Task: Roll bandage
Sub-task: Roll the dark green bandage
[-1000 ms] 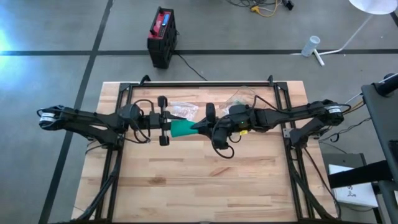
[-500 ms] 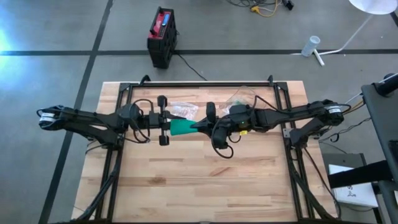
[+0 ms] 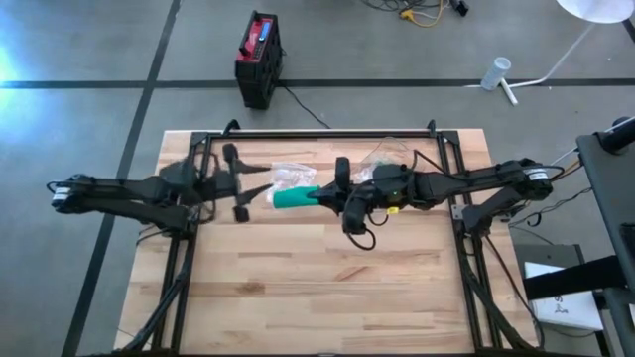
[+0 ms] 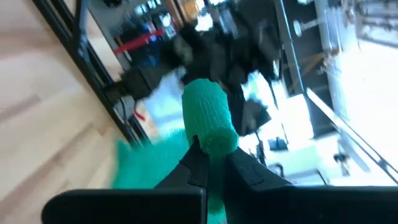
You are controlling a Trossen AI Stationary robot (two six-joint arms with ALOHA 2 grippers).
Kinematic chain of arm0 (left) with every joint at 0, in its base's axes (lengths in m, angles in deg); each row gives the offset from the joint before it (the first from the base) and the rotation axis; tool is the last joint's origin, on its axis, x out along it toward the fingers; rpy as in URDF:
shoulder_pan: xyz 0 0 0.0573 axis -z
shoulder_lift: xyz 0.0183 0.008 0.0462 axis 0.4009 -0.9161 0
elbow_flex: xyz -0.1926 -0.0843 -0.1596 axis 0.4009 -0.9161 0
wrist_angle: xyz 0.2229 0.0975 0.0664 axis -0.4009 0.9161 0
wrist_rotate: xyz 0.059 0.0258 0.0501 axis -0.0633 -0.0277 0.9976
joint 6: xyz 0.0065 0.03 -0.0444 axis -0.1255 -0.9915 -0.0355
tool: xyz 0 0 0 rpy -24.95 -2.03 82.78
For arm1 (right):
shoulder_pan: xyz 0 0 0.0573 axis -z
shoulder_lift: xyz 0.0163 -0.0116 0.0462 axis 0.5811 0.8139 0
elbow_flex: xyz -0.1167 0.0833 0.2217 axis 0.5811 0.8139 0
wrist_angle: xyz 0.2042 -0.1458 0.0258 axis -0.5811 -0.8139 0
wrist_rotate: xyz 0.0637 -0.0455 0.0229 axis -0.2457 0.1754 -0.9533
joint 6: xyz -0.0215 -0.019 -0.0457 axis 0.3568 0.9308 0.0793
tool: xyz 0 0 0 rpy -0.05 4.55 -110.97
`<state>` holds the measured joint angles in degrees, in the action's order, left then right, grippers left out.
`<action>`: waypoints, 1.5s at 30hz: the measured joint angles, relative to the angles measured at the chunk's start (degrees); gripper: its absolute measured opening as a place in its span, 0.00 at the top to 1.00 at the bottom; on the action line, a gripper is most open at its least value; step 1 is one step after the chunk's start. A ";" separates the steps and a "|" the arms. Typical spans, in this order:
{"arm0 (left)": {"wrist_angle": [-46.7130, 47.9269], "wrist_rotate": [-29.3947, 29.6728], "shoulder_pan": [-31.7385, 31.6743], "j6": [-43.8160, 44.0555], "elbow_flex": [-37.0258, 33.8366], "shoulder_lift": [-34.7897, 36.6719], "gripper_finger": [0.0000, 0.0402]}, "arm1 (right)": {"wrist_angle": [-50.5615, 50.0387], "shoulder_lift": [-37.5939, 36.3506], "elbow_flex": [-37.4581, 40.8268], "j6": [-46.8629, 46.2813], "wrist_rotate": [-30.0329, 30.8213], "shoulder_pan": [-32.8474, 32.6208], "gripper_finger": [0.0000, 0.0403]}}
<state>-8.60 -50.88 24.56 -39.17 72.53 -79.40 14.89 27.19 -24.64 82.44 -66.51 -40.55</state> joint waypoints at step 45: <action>19.44 21.61 6.90 -12.60 20.26 -16.79 0.97 | -6.63 -3.49 0.02 -16.67 8.25 -3.33 0.65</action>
<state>10.84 -29.26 31.46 -51.78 92.80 -96.20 8.26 23.70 -24.62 65.77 -58.26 -43.87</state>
